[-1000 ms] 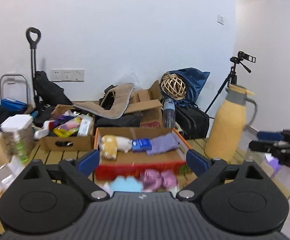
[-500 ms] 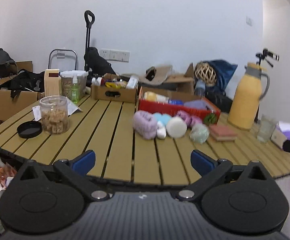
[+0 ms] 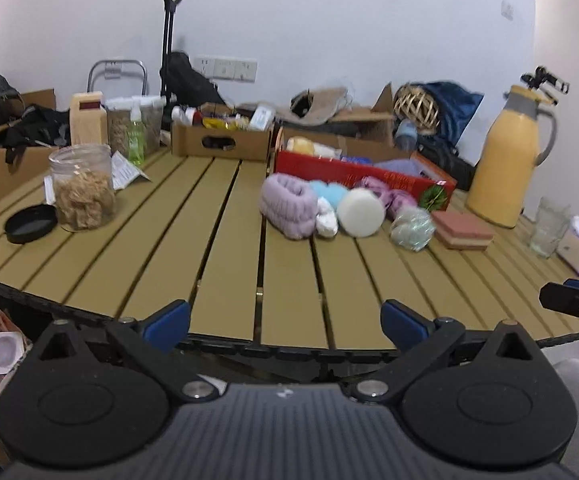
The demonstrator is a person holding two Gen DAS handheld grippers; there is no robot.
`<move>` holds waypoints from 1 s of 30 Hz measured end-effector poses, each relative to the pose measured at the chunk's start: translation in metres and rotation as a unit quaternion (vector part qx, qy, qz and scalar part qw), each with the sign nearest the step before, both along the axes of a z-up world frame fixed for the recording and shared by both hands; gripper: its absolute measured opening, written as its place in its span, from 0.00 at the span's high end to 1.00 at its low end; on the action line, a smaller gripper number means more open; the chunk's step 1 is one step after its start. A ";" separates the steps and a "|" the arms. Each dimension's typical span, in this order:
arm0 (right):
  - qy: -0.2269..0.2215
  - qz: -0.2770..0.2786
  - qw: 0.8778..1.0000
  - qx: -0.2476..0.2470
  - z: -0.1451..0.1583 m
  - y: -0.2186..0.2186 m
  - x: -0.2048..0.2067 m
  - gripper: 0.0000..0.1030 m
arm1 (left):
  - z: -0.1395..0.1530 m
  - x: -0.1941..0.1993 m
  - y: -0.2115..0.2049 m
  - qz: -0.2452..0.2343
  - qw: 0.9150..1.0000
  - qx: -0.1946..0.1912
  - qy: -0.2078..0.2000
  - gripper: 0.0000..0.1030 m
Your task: Organize soft objects
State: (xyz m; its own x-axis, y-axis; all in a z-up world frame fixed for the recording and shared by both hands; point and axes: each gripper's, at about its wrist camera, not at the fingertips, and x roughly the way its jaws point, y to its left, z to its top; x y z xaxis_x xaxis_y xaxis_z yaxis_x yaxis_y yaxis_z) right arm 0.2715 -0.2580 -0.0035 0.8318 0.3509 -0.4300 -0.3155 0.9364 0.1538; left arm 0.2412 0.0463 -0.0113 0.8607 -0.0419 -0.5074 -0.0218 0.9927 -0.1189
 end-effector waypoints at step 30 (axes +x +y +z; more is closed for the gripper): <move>0.075 -0.109 0.986 0.106 -0.065 -0.098 0.265 0.57 | -0.038 0.283 -0.190 -0.194 0.973 -0.086 0.089 0.61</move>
